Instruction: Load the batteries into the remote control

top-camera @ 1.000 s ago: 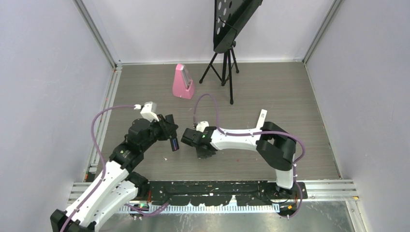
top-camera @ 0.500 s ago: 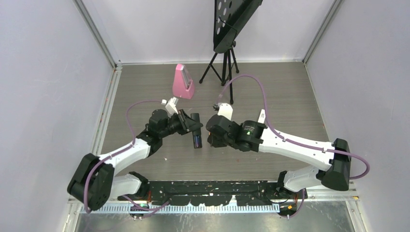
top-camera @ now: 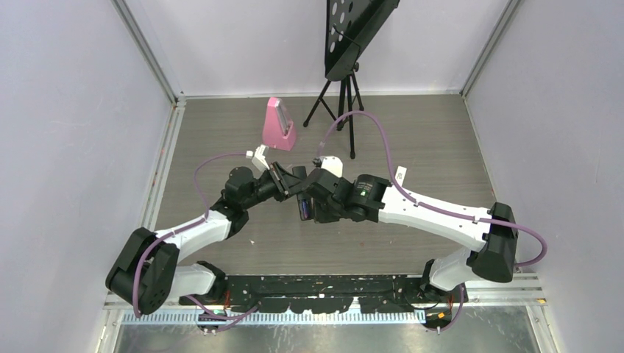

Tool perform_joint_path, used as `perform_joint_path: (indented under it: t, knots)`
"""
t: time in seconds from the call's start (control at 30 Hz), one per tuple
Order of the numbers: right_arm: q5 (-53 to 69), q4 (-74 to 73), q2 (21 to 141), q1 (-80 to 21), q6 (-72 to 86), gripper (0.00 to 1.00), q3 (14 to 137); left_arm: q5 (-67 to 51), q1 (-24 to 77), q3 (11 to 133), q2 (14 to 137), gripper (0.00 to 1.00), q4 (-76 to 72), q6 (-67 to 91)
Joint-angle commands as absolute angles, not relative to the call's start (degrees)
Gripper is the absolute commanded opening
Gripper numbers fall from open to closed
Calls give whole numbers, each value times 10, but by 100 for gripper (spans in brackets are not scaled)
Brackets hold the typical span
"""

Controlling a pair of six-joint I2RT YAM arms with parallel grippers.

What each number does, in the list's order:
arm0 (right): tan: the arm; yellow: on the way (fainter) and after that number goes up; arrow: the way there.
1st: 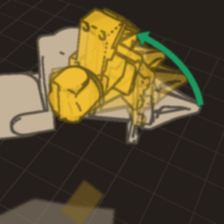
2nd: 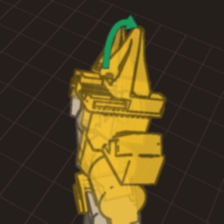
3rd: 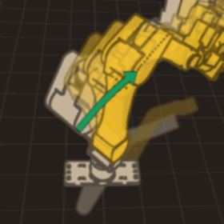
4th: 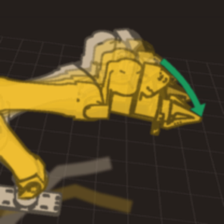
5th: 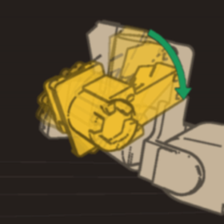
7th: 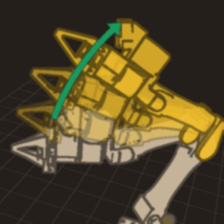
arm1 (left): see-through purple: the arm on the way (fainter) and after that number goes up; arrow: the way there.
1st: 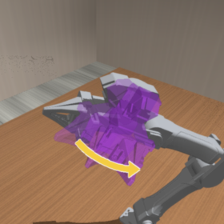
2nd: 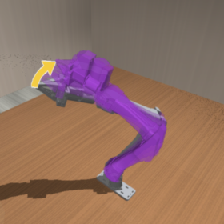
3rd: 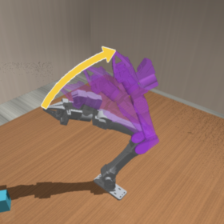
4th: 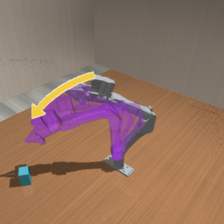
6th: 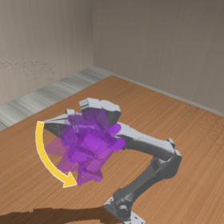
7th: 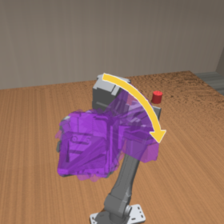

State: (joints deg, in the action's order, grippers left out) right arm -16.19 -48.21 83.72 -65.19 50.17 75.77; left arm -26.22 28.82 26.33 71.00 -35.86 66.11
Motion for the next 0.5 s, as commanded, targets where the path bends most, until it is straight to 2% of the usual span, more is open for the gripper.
perform_joint_path:
  t: [0.0,0.47]
  knots:
    - [-155,-487,840,-650,489,1,794,-272,290,258,692,0,-401,677]
    - [-125,-466,853,-650,467,3,790,-292,290,266,706,0,-413,704]
